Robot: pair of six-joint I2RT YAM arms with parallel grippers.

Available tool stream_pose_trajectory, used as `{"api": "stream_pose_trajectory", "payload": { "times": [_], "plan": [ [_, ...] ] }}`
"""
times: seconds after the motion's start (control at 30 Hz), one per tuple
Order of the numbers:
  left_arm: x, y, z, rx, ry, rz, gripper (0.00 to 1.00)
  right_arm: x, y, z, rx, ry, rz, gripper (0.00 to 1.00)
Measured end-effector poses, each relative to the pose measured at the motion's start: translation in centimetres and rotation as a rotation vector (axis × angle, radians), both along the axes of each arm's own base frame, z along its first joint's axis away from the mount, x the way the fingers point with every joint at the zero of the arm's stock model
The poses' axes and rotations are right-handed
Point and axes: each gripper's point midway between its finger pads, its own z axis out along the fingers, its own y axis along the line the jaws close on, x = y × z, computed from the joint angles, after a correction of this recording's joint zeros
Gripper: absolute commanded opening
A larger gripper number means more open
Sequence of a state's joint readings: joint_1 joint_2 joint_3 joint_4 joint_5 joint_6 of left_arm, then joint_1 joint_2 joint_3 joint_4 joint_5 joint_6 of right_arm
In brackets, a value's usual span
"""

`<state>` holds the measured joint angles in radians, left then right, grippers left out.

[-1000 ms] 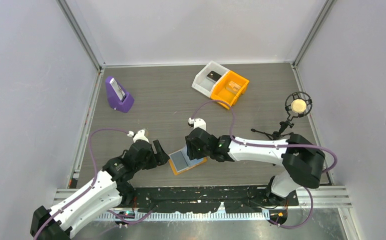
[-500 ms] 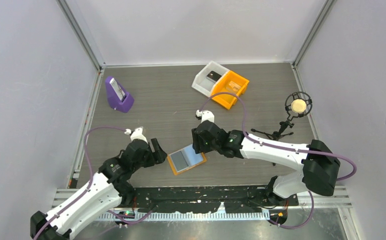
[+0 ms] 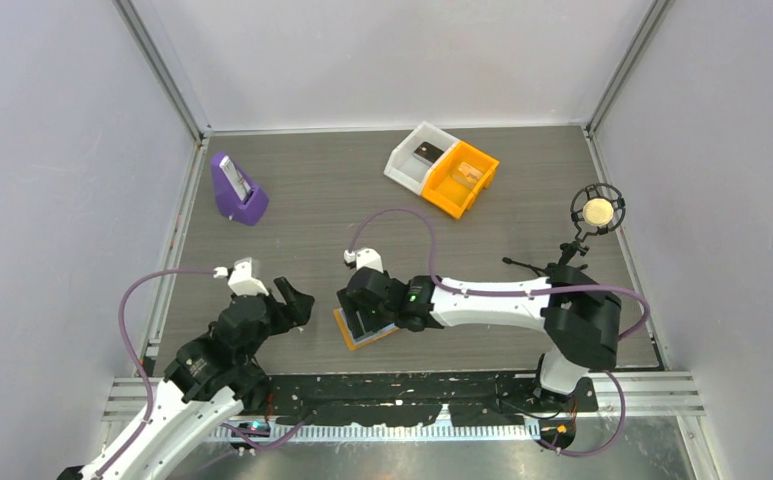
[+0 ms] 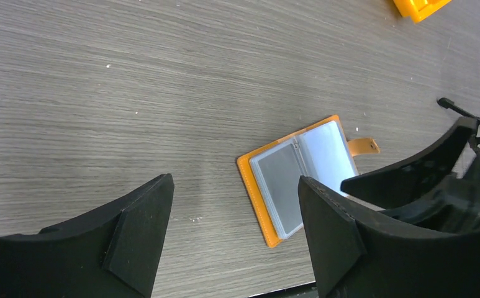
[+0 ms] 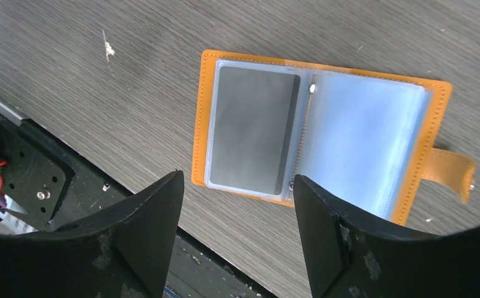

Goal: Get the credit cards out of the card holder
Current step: Remove the credit card from the card holder.

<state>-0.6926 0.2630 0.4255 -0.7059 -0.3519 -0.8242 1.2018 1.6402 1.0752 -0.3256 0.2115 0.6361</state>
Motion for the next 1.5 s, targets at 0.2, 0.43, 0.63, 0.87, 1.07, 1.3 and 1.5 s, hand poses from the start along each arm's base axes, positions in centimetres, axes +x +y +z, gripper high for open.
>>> {"api": "stream_pose_trajectory", "payload": {
  "times": [0.2,0.43,0.63,0.87,1.07,1.3,1.5],
  "plan": [
    [-0.2,0.7,0.2,-0.013,-0.038,0.019,0.77,-0.3,0.7,-2.1,-0.043,0.017,0.007,0.74],
    [-0.3,0.9,-0.1,-0.007,-0.035,0.021,0.76,0.1,1.5,-3.7,-0.074,0.023,0.002,0.74],
    [-0.3,0.9,-0.2,0.002,-0.032,0.017,0.76,0.2,1.7,-4.4,-0.09,0.027,0.002,0.73],
    [-0.3,0.9,-0.4,0.013,-0.026,0.015,0.76,0.3,1.9,-5.3,-0.105,0.031,0.003,0.68],
    [-0.3,0.9,-0.7,0.023,-0.014,0.014,0.76,0.5,1.8,-5.3,-0.11,0.023,0.0,0.56],
    [-0.4,0.6,-1.2,0.026,0.012,0.005,0.75,0.4,2.1,-5.2,-0.094,0.026,0.003,0.58],
    [-0.7,0.2,-3.1,0.044,0.081,-0.008,0.75,-0.1,2.5,-4.8,-0.047,0.044,0.005,0.62]
  ]
}}
